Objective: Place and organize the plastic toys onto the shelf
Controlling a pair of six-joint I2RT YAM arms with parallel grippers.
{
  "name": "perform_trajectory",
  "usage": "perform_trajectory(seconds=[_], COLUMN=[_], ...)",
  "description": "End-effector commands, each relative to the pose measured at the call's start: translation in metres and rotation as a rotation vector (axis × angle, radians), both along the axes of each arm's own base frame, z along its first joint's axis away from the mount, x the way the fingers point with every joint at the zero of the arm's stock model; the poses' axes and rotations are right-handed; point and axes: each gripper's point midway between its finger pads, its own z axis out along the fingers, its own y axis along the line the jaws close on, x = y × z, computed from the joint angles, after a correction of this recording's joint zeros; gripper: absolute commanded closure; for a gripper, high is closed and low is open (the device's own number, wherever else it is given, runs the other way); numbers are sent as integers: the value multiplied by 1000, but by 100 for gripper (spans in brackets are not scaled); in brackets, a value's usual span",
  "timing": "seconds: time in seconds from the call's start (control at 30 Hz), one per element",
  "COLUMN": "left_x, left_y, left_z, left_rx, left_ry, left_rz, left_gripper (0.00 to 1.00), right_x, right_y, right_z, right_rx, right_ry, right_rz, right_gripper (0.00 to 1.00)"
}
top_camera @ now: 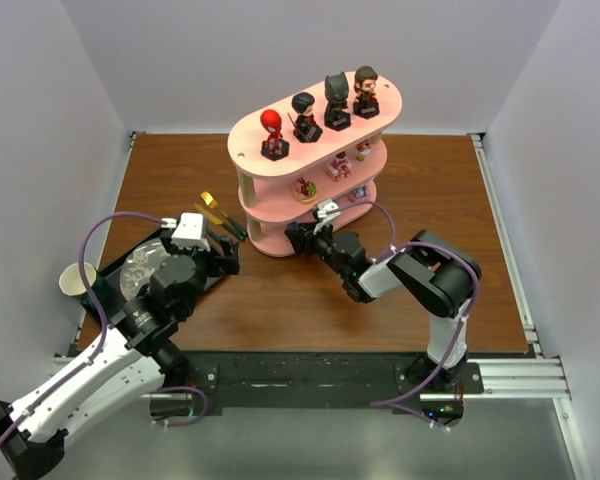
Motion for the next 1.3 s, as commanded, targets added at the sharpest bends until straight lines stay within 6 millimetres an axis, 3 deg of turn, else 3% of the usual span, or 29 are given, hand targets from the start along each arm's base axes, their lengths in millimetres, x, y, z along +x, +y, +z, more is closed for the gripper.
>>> perform_trajectory(seconds=[0.0,0.53,1.0,1.2,1.27], left_x=[1,0,0,-1,-1], left_y=[3,6,6,8,8], left_z=[5,8,8,9,10], left_rx=[-12,-23,-15,-19,-20], left_ry=[-22,-34,-39,-44,-46], left_rz=[11,22,20,23,25], left_gripper=[4,4,3,3,3], right_x=[18,34,23,18,16], right_y=[4,13,1,0,-5], right_z=[28,18,8,-11,-18], right_rx=[33,-58,-14,6,18], right_ry=[-106,-84,3,37,33], right_rz=[-19,-12,-46,-43,-53], right_gripper=[100,95,88,84,78])
